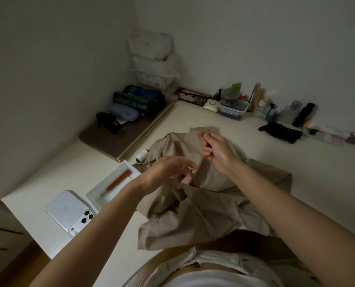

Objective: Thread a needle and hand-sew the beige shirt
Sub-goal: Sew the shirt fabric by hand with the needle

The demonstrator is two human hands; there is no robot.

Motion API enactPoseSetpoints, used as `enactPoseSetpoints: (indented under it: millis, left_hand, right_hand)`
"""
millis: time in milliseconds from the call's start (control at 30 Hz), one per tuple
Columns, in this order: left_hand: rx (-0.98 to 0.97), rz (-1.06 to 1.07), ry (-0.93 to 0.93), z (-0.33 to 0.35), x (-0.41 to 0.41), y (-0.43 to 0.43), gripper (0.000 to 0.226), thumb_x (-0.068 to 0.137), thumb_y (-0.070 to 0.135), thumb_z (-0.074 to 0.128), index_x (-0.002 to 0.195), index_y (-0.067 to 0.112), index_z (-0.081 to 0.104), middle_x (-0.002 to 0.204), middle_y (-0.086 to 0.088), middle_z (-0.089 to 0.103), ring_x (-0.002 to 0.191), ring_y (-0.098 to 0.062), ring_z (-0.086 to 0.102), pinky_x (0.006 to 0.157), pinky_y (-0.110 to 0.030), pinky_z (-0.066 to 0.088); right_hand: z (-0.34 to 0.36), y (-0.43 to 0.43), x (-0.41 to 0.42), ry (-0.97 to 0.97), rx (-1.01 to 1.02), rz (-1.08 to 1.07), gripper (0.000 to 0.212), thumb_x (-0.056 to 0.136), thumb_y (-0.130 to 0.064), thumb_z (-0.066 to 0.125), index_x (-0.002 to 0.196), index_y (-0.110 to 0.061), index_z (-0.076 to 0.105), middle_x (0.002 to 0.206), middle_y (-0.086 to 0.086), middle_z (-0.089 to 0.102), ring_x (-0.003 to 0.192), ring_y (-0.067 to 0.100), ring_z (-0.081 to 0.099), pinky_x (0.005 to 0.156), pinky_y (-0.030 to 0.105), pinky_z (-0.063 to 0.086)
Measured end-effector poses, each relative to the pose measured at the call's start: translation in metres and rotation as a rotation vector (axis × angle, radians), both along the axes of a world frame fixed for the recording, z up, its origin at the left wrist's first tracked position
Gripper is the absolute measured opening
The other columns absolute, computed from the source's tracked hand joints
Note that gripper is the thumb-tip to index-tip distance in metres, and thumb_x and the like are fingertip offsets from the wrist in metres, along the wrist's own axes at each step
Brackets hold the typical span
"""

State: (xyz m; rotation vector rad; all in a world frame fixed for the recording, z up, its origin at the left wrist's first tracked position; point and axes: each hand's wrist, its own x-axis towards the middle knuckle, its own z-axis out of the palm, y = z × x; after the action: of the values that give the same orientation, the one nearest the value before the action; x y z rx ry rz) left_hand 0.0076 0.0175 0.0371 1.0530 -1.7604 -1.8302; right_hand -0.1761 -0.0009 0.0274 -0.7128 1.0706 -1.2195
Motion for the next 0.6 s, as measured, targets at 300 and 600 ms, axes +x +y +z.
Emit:
enactPoseSetpoints:
  millis: [300, 600]
  left_hand:
    - [0.092, 0.215, 0.441, 0.014, 0.004, -0.010, 0.027, 0.090, 0.022, 0.045, 0.080, 0.018, 0.069, 0.059, 0.004, 0.039, 0.053, -0.010, 0.038, 0.055, -0.021, 0.039]
    - [-0.191, 0.237, 0.158, 0.017, -0.007, -0.018, 0.024, 0.100, 0.010, 0.039, 0.094, 0.001, 0.060, 0.062, 0.015, 0.057, 0.058, -0.002, 0.043, 0.060, -0.015, 0.039]
  right_hand:
    - [-0.039, 0.010, -0.027, 0.261, 0.221, -0.151, 0.022, 0.103, -0.019, 0.036, 0.092, -0.017, 0.055, 0.060, -0.005, 0.035, 0.047, 0.006, 0.028, 0.037, 0.015, 0.024]
    - [-0.001, 0.033, 0.020, 0.192, -0.044, 0.358, 0.025, 0.092, -0.020, 0.059, 0.116, -0.013, 0.061, 0.053, -0.011, 0.038, 0.040, 0.002, 0.025, 0.037, 0.014, 0.022]
